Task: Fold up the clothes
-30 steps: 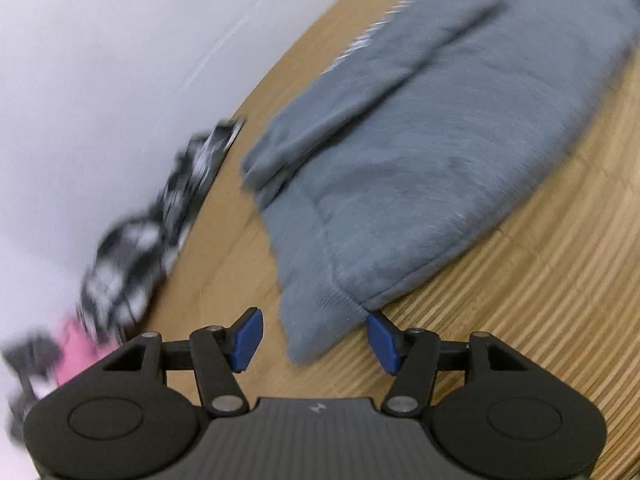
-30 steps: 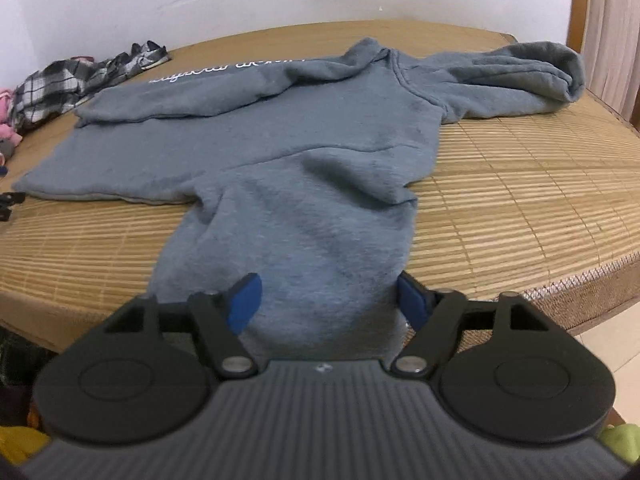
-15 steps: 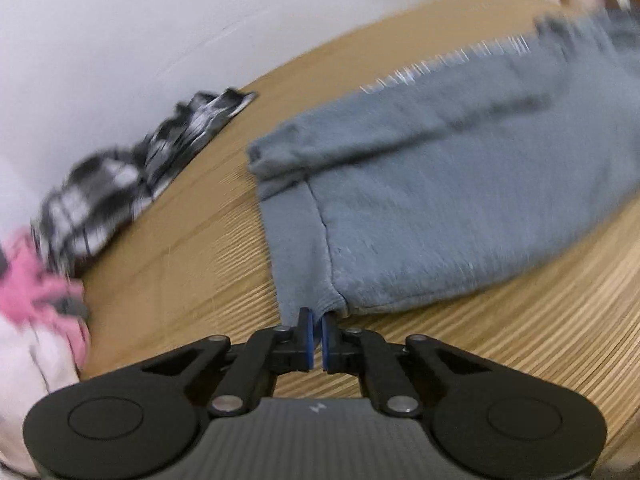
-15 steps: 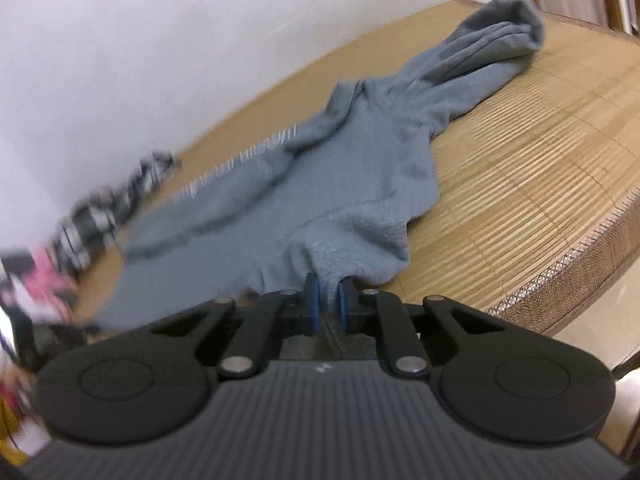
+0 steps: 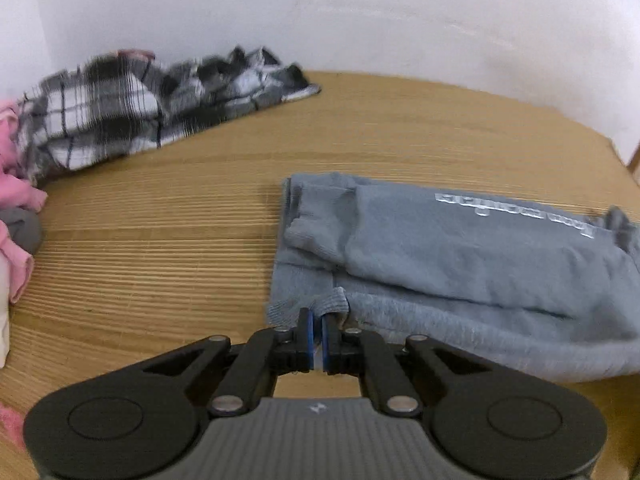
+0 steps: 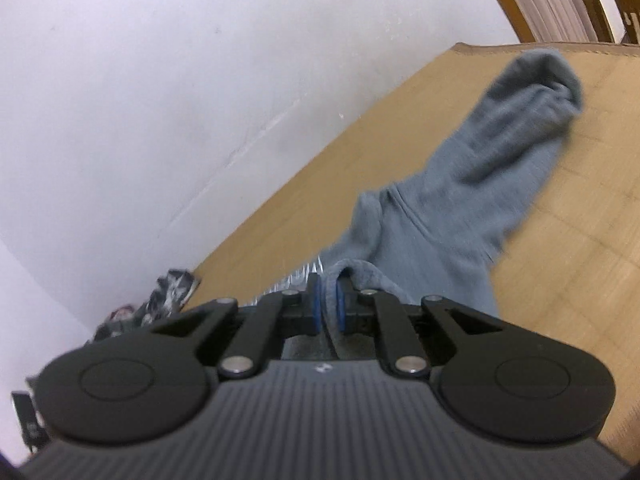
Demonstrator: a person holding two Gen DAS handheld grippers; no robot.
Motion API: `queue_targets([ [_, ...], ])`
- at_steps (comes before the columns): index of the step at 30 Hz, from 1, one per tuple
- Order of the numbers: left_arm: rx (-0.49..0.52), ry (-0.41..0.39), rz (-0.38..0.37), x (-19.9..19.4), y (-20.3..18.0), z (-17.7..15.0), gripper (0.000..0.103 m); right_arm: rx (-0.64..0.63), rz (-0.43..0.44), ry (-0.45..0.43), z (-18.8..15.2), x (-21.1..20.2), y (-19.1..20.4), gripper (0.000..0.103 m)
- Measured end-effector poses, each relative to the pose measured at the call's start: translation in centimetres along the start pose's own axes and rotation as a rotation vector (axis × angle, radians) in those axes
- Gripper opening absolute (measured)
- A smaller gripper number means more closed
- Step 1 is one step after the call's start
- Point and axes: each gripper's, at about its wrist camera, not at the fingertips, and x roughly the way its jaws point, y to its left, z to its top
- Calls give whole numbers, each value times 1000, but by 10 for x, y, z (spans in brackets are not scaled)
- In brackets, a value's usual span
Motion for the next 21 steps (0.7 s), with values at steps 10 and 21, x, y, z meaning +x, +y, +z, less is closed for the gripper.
queue_targets([
  [10,77,104,89,91,-3,40,33,-197,-273,52,7,193,17,12],
  [21,212,1,208,49,14,35,51,-457,-334,82,12,174,52,51],
])
